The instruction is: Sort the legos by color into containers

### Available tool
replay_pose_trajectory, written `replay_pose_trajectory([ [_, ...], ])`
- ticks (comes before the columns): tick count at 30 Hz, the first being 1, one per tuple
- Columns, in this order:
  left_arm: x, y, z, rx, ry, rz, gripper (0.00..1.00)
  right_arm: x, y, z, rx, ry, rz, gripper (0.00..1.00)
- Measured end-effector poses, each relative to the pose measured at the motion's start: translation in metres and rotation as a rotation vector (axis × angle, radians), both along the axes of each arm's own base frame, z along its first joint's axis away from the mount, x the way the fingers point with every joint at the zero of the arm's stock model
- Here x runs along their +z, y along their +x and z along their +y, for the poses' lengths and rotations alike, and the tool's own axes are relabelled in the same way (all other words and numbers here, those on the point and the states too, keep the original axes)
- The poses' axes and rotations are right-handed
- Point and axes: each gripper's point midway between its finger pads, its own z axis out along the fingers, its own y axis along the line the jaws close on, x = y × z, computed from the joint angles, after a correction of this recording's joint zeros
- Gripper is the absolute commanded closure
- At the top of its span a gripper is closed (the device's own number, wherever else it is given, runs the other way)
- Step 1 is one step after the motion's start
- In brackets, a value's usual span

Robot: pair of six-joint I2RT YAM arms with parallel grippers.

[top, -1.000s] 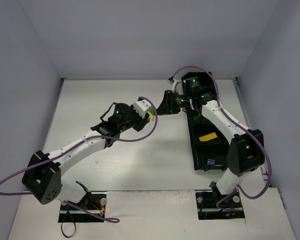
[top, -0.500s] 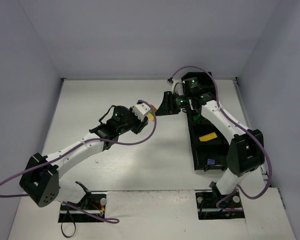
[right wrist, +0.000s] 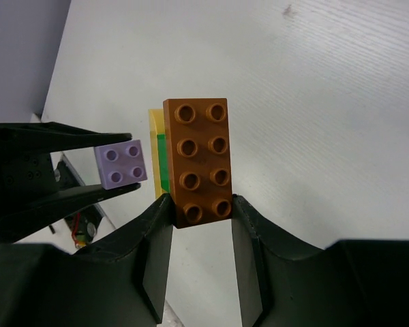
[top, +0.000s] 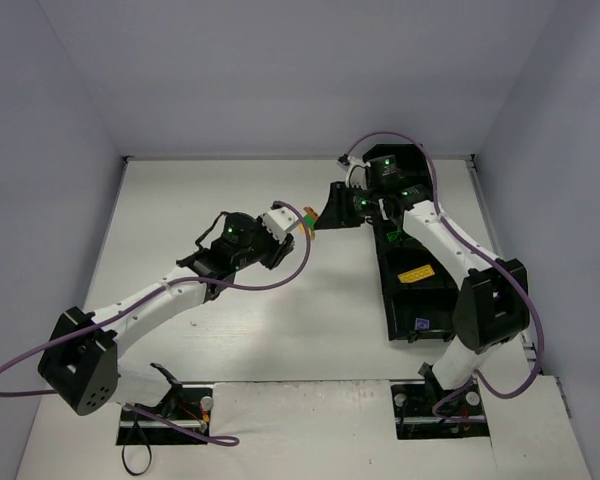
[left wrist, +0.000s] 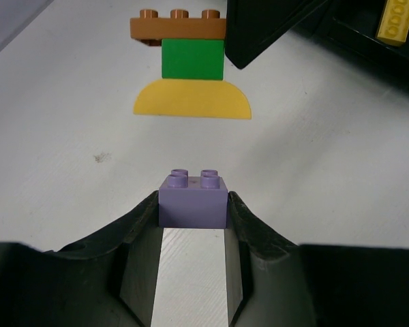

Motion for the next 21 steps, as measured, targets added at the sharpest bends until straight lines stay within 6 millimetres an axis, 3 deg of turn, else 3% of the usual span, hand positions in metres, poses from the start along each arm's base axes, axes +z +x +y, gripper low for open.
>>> replay_pose_trajectory([
  [6,-0.001,-0.011,-0.012,-0.051,-0.046,0.051,0.87,0.005,0.017,-0.025,-0.125,-0.065,-0.048,1.0],
  [13,-0.005,-0.031,-0.045,-0.147,-0.087,0.123,0.87,0.045,0.045,-0.096,-0.37,-0.089,-0.155,1.0],
  [16,-0.007,-0.032,-0.051,-0.155,-0.102,0.145,0.87,0.059,0.046,-0.122,-0.456,-0.111,-0.202,1.0],
  [21,-0.004,-0.029,-0.06,-0.17,-0.119,0.159,0.87,0.073,0.035,-0.138,-0.523,-0.134,-0.252,1.0],
])
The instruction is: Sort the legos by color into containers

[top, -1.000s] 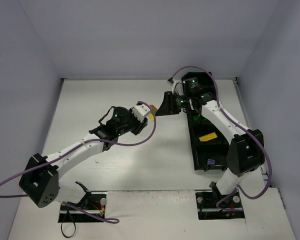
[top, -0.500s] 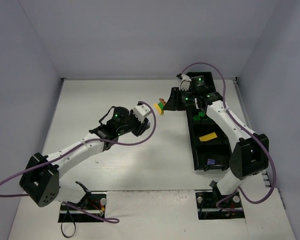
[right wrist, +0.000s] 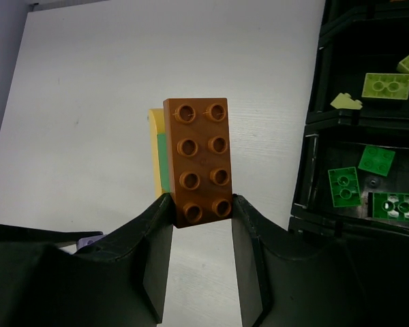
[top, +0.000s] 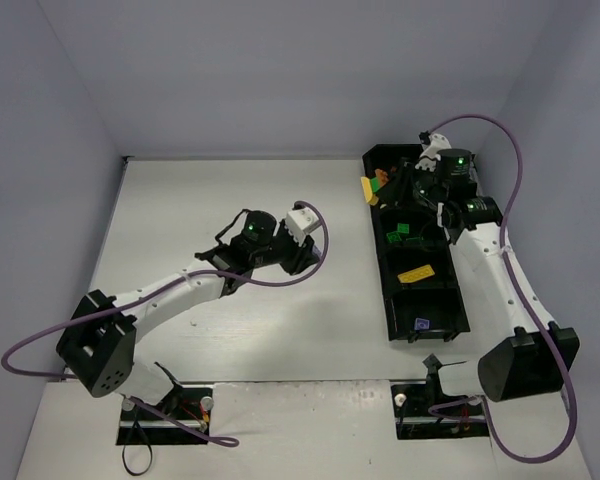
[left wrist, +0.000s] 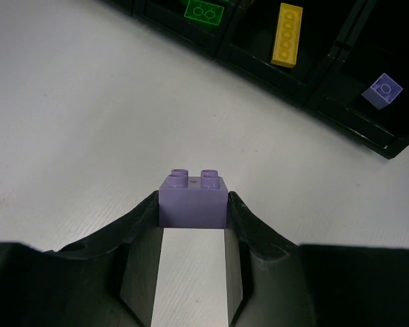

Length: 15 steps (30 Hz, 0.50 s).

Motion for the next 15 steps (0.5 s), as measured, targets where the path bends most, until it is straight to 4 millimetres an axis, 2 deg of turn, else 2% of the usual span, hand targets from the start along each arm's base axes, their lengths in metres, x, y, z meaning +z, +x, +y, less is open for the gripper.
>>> replay_pose_trajectory([
  [9,0.013,-0.001,-0.027,-0.063,-0.034,-0.001,0.87,0.014,-0.018,-0.043,-0.169,-0.018,-0.05,1.0],
  [15,0.011,-0.009,-0.045,-0.11,-0.037,0.018,0.87,0.019,-0.023,-0.053,-0.213,-0.037,-0.075,1.0],
])
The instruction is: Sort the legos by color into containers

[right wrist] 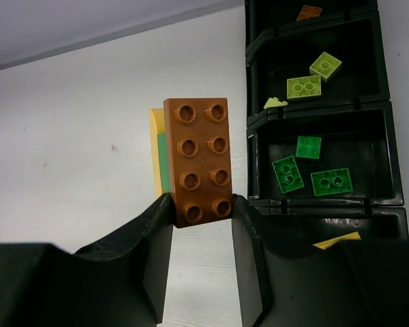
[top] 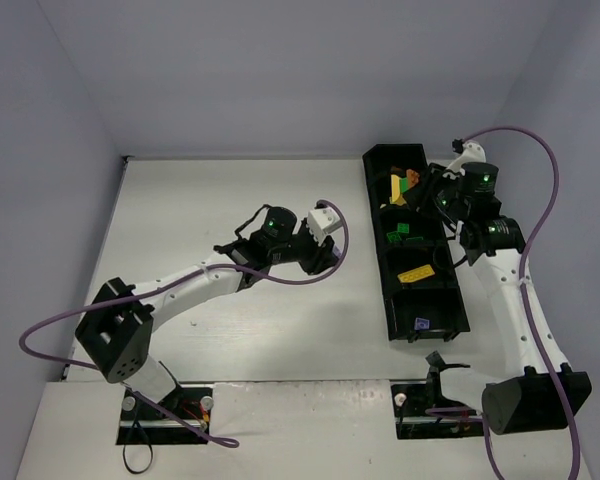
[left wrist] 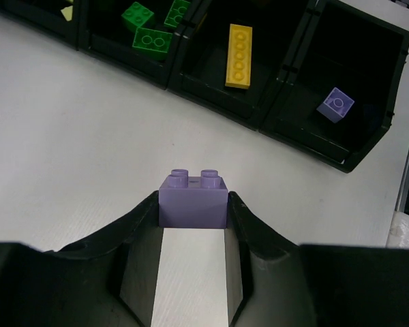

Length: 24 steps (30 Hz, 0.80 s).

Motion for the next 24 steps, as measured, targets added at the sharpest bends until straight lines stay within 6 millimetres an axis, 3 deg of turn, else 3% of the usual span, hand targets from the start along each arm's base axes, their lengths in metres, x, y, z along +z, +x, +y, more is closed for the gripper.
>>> replay_pose_trajectory([
  [8,-0.007,-0.019,-0.027,-0.078,0.009,0.022,0.87,-0.007,0.003,-0.003,-0.022,0.001,0.02,1.0],
  [13,-0.001,-0.039,-0.046,-0.133,-0.004,0.028,0.87,-0.013,0.001,-0.002,-0.022,0.003,0.035,1.0],
  [24,0.011,-0.064,-0.064,-0.178,-0.026,0.041,0.87,-0.012,-0.001,0.003,0.007,0.017,0.038,1.0],
])
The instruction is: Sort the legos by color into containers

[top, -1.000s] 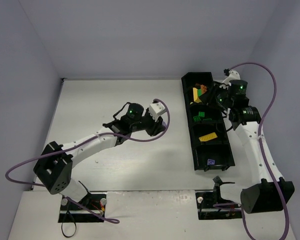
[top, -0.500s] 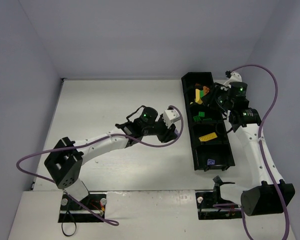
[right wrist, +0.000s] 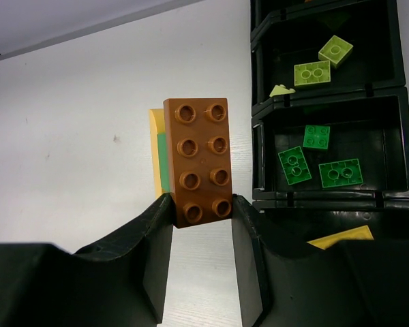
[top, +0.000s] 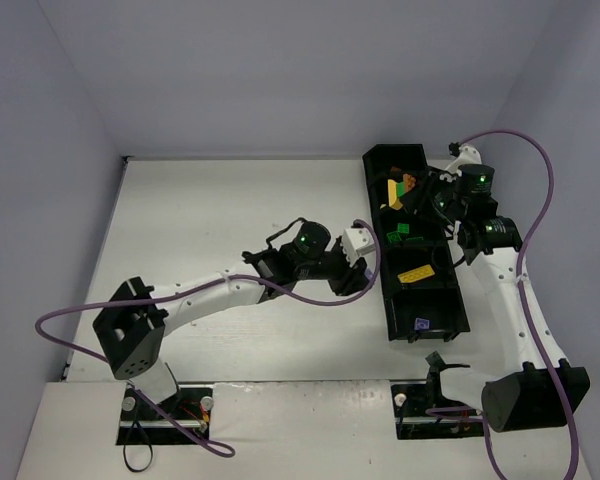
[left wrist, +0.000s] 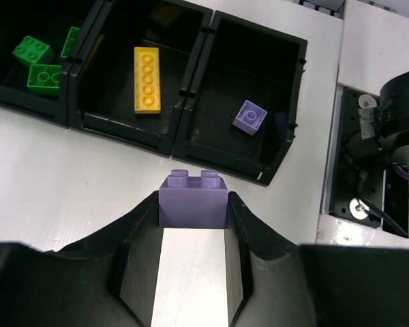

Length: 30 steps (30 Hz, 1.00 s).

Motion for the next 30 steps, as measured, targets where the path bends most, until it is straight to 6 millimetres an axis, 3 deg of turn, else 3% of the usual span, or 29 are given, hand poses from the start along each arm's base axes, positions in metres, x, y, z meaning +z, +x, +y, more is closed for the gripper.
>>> replay_pose_trajectory([
  [9,-0.001,-0.032,-0.025,-0.061,-0.009,0.02,0.87,0.002,-0.002,0.001,0.007,0.005,-0.006,1.0],
  [23,-0.048,-0.061,-0.103,-0.151,-0.002,0.047,0.83,0.0,-0.004,0.001,0.006,0.004,0.009,1.0],
  [29,-0.072,-0.053,-0.123,-0.132,0.026,0.034,0.69,0.005,-0.008,0.001,0.007,0.004,-0.004,1.0],
  [30,-0.074,-0.051,-0.125,-0.126,0.028,0.031,0.62,0.006,-0.009,0.001,0.007,0.004,-0.007,1.0],
])
